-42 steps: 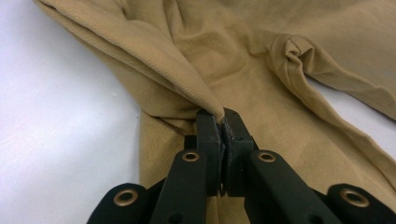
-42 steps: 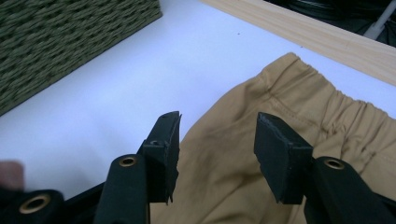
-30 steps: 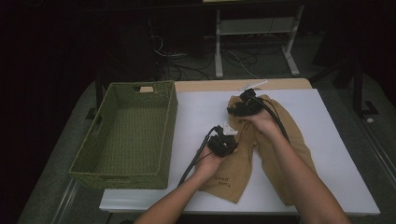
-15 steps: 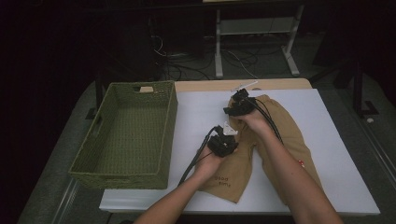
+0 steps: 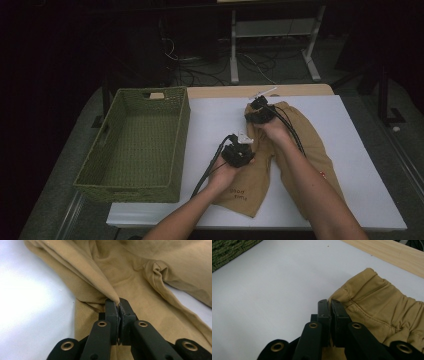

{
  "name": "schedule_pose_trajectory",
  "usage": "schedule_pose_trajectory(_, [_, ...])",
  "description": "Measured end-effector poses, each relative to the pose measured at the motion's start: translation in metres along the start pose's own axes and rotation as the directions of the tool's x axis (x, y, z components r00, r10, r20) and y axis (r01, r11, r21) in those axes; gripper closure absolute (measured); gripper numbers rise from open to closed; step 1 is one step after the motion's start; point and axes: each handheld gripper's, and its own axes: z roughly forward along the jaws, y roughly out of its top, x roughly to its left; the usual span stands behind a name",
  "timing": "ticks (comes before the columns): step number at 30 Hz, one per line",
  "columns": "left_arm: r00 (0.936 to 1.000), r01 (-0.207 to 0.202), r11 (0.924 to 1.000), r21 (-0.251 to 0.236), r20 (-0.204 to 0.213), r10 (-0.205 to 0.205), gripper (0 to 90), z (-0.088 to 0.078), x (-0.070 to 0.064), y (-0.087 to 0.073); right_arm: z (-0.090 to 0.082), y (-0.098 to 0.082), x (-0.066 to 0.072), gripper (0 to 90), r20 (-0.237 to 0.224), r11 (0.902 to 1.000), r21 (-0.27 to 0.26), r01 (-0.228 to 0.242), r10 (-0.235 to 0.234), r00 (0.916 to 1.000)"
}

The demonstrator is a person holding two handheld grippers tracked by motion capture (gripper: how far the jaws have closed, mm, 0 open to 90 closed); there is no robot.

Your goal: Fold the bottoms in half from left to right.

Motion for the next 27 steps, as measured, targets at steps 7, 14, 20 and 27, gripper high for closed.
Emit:
schedule_pose_trajectory(7, [0.9995,0.025,0.9992,-0.03,0.021,-0.025,87.0,-0.01,0.005,0.007,-0.006,0.004,-0.005,87.4,-0.02,0.9997,-0.018,-0.016,0.016,0.9997])
schedule_pose_trajectory(14, [0.9983,0.042,0.9978,-0.051,0.042,-0.04,87.1,-0.017,0.009,0.015,-0.016,0.007,-0.013,87.4,-0.036,0.9986,-0.04,-0.035,0.034,0.9988])
schedule_pose_trajectory(20, [0.9961,0.059,0.9945,-0.087,0.071,-0.052,87.1,-0.024,0.01,0.027,-0.024,0.01,-0.02,87.4,-0.037,0.9973,-0.061,-0.041,0.039,0.9986])
schedule_pose_trajectory(27, [0.9924,0.07,0.9927,-0.099,0.108,-0.059,87.1,-0.021,0.005,0.037,-0.03,0.01,-0.025,87.4,-0.032,0.9963,-0.073,-0.045,0.043,0.9986])
